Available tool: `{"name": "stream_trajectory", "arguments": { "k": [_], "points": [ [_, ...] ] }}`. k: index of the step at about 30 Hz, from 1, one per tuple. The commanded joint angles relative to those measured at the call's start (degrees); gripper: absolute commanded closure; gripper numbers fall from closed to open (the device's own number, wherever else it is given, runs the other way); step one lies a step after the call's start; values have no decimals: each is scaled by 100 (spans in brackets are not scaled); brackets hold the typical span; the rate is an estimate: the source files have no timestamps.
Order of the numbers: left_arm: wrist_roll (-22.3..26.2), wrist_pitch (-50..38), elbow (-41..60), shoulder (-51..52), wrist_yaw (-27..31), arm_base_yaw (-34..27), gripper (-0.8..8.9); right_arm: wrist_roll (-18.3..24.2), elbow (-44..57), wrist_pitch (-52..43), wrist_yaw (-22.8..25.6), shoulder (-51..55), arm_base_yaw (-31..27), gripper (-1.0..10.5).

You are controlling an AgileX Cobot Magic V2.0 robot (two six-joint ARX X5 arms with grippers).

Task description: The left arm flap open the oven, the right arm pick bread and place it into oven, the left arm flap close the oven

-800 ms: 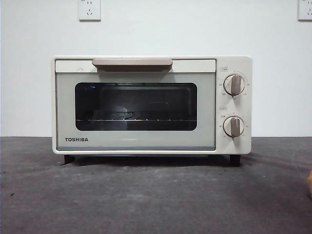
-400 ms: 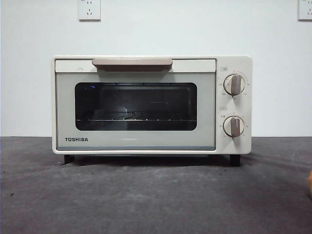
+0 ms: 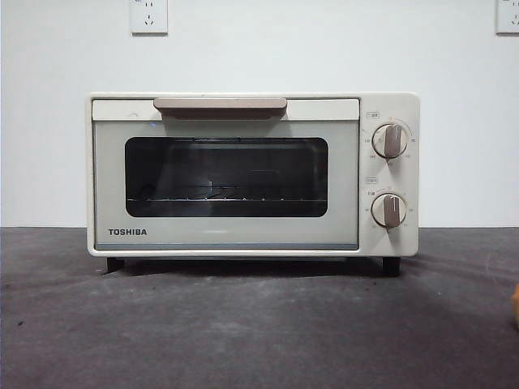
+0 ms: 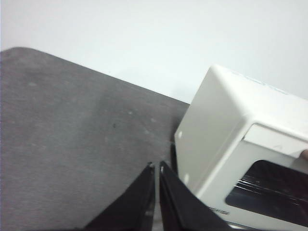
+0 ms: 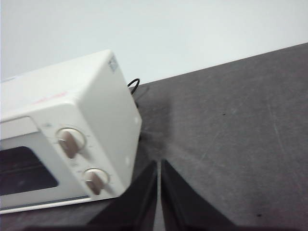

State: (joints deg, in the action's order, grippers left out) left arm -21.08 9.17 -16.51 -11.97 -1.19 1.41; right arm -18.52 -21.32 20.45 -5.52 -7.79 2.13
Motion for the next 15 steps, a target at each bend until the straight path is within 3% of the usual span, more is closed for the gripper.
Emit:
{"name": "stream_trajectory", "arguments": {
  "k": [1, 11, 15],
  "points": [
    [-98, 70, -490, -400, -181, 22, 797, -4, -492, 164, -223, -323, 4, 940],
    [96, 649, -2105, -1937, -1283, 229, 797, 168, -1744, 540, -1414, -1482, 7, 940],
    [280, 903, -2632, -2459, -1967, 446, 797, 413, -2041, 625, -2044, -1884, 186, 940]
  ]
}}
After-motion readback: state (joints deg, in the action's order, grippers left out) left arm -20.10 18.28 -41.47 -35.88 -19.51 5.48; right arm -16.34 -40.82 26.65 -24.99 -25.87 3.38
